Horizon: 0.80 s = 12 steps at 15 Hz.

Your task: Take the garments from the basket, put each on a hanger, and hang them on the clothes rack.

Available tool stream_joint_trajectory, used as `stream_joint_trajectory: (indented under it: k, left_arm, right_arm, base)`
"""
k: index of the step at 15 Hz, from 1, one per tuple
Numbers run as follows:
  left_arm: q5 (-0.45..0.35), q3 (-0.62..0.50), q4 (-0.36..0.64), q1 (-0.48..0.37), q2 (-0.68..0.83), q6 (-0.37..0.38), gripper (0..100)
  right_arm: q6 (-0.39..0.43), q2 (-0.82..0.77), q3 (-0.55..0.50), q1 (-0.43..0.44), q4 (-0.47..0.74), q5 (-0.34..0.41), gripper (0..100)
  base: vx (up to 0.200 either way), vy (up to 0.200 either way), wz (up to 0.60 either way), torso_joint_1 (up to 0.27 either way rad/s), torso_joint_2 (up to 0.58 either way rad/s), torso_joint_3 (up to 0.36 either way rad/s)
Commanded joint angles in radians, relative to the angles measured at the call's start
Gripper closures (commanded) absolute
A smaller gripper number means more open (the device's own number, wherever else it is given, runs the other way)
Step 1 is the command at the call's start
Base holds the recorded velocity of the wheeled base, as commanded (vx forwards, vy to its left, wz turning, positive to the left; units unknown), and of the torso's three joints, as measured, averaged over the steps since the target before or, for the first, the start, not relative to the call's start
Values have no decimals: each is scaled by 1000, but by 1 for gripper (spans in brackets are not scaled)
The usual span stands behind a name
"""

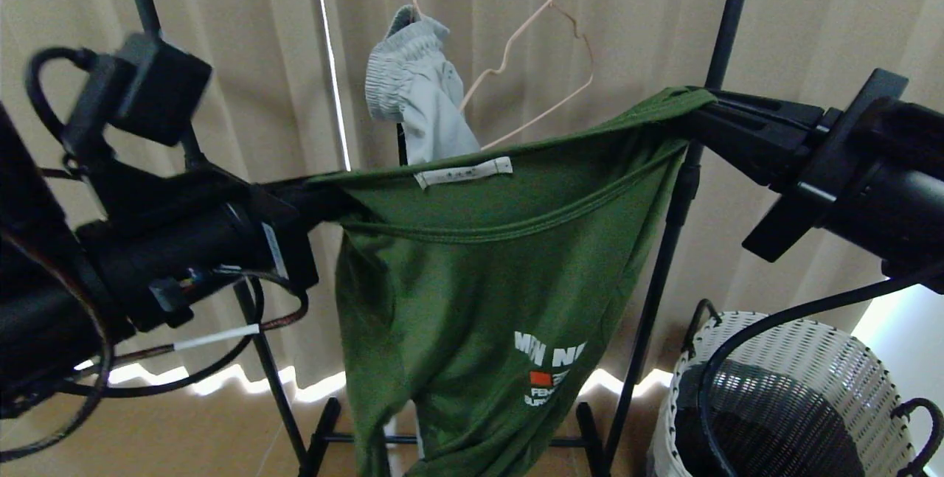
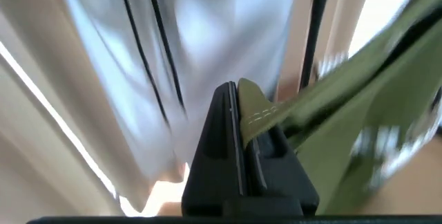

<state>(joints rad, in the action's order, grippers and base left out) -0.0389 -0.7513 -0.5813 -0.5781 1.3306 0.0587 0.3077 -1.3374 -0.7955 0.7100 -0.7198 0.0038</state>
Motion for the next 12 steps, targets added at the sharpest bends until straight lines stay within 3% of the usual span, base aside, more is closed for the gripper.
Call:
stream_joint_trajectory:
  k: [1,6,12]
  left_arm:
    - [4,-108,29,0,-57,0,100]
    - [5,-307,193,-2,-42,6,100]
    - [7,-292,196,-51,-42,7,100]
  right_arm:
    - [2,0,25,-3,-17,1,100]
    - [4,24,29,-47,-52,-1,100]
    - [4,23,4,-73,-50,-1,100]
  base:
    - [0,0,0,0,0,0]
    - [0,0,0,0,0,0]
    - [0,0,0,0,0,0]
